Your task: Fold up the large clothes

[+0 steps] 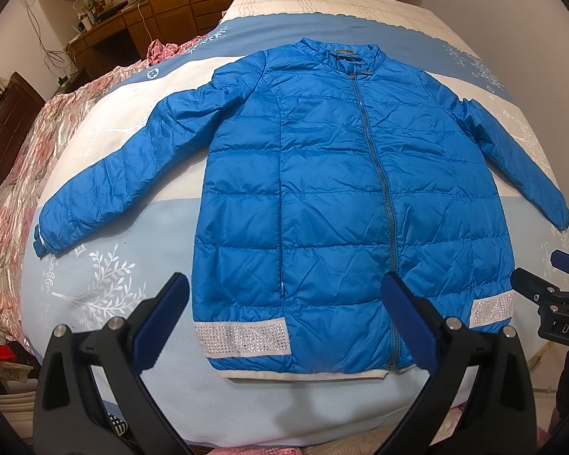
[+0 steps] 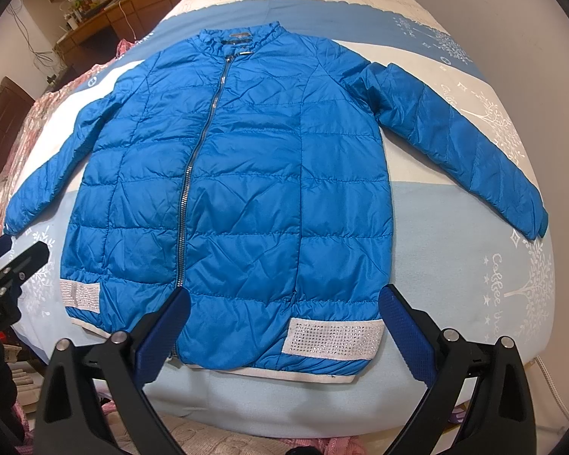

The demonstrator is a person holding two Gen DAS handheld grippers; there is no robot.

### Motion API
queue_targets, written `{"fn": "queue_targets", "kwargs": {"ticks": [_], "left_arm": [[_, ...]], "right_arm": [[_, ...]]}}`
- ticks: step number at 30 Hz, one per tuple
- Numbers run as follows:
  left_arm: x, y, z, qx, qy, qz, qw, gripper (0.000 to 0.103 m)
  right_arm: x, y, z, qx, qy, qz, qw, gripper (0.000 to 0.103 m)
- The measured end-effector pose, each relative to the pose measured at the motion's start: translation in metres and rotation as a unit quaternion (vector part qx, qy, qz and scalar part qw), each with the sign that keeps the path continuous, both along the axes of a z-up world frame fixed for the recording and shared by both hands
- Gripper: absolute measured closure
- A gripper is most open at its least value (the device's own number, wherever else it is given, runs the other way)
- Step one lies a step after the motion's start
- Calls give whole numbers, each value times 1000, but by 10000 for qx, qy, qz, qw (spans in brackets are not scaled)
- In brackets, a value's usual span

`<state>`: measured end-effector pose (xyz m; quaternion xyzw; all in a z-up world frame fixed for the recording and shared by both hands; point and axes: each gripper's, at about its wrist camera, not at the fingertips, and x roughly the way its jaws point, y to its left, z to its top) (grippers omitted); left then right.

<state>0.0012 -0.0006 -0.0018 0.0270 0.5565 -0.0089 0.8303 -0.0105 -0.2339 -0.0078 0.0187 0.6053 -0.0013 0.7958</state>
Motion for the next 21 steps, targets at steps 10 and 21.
{"fn": "queue_targets", "kwargs": {"ticks": [10,21], "left_arm": [[0,0,1,-1,3,-3,10000,3],[0,0,-1,8,-7,5,10000,3]], "right_arm": [[0,0,0,-2,-1,1,10000,4],[1,0,0,4,0,3,10000,4]]}}
